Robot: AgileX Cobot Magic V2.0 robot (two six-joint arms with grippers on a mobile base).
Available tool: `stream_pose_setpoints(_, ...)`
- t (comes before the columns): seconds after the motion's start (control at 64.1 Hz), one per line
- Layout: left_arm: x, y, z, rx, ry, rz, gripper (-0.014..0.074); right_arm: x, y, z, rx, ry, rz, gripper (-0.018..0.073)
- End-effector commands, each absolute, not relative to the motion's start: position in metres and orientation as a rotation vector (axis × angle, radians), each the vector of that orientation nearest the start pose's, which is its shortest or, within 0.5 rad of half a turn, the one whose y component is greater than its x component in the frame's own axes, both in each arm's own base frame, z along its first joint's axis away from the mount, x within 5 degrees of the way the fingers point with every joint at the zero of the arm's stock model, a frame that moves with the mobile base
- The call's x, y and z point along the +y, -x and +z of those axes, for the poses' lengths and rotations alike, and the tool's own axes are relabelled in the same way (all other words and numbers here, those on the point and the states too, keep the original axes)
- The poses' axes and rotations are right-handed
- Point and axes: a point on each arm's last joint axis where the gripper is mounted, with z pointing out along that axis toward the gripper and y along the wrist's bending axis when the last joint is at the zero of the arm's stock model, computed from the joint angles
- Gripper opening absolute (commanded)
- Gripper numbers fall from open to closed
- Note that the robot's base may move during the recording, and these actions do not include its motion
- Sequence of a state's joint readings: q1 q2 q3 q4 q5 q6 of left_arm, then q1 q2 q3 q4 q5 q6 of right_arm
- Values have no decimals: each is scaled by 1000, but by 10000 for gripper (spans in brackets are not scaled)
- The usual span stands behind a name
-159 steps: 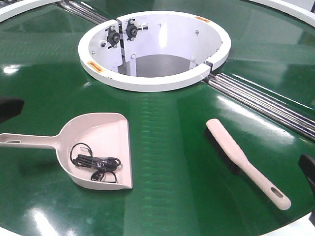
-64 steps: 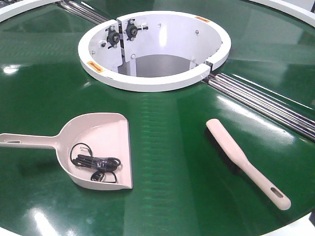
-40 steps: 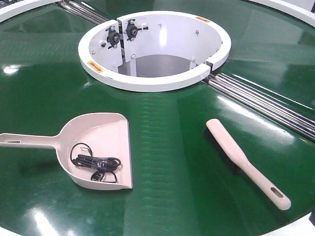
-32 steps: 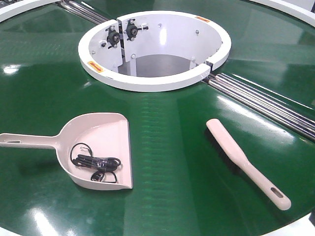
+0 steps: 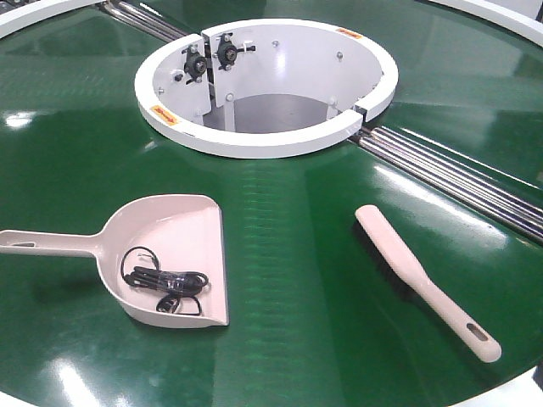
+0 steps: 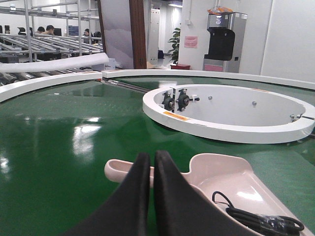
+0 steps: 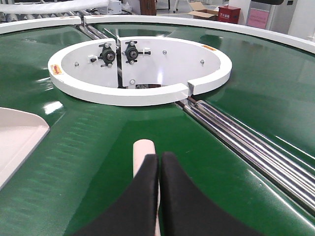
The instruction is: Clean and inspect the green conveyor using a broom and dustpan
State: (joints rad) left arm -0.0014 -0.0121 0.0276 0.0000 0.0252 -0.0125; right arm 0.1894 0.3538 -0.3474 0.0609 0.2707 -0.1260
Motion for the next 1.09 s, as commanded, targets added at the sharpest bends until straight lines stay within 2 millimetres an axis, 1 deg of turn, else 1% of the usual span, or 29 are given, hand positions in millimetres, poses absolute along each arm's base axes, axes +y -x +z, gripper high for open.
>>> stream_pose_setpoints(0.0, 0, -55, 205, 1455, 20, -25, -6, 17, -85, 297, 1654, 214, 100, -8)
stream_pose_setpoints(0.796, 0, -55, 206, 1453, 20, -25, -6, 17, -85, 297, 1654, 215, 99, -8)
stream_pose_setpoints(0.827, 0, -55, 206, 1453, 20, -25, -6, 17, -85, 297, 1652, 220, 93, -8)
stream_pose_setpoints(0.905, 0, -55, 206, 1453, 20, -25, -6, 13, -83, 298, 1641, 238, 12, -8)
stream_pose_setpoints(0.999, 0, -55, 206, 1453, 20, -25, -6, 6, -80, 288, 1628, 159, -28, -8)
stream_pose_setpoints(1.077, 0, -55, 206, 1453, 20, -25, -6, 4, -76, 272, 1607, 123, -43, -8)
